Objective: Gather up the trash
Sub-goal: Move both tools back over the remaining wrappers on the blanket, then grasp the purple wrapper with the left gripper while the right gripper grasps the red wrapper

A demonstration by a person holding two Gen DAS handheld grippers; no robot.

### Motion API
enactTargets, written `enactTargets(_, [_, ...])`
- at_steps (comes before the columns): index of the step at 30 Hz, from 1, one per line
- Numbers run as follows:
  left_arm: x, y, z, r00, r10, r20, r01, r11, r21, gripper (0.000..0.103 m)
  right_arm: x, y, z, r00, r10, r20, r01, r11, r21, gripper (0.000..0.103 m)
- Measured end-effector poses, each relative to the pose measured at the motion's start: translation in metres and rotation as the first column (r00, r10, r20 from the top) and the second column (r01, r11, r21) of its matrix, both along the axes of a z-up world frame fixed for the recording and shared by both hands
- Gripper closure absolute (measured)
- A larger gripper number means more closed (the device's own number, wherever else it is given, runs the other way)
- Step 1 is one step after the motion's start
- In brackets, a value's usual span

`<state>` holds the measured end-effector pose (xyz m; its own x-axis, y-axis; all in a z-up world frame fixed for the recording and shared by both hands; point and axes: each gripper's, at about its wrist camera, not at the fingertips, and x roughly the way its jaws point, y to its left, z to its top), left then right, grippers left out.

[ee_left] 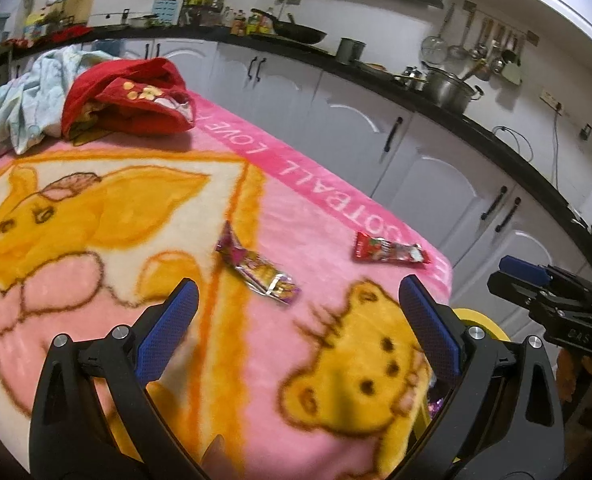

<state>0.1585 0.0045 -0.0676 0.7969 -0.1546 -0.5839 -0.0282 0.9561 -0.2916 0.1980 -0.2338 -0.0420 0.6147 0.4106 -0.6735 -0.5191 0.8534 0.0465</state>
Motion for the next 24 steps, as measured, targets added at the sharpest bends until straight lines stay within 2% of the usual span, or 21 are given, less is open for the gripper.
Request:
enactTargets(6, [0.016, 0.012, -0.008, 0.999, 0.028, -0.04, -0.029, 0.999, -0.025, 0.011, 0.03, 0.026, -0.01, 0.998, 0.063, -0.005, -0.064, 0.997, -0.051, 0.044])
enactTargets(14, [0.038, 0.026, -0.018, 0.996, 0.042, -0.081, -0.047, 0.998, -0.051, 0.011, 0.07, 0.055, -0.036, 0.991, 0.133, -0.031, -0.137, 0.975, -0.173, 0.044])
enactTargets(24, [0.068, 0.03, -0.034, 0.988, 0.051, -0.148, -0.064, 0.994, -0.089, 0.027, 0.106, 0.072, -0.063, 0.981, 0.168, -0.096, -0.187, 0.952, -0.242, 0.044])
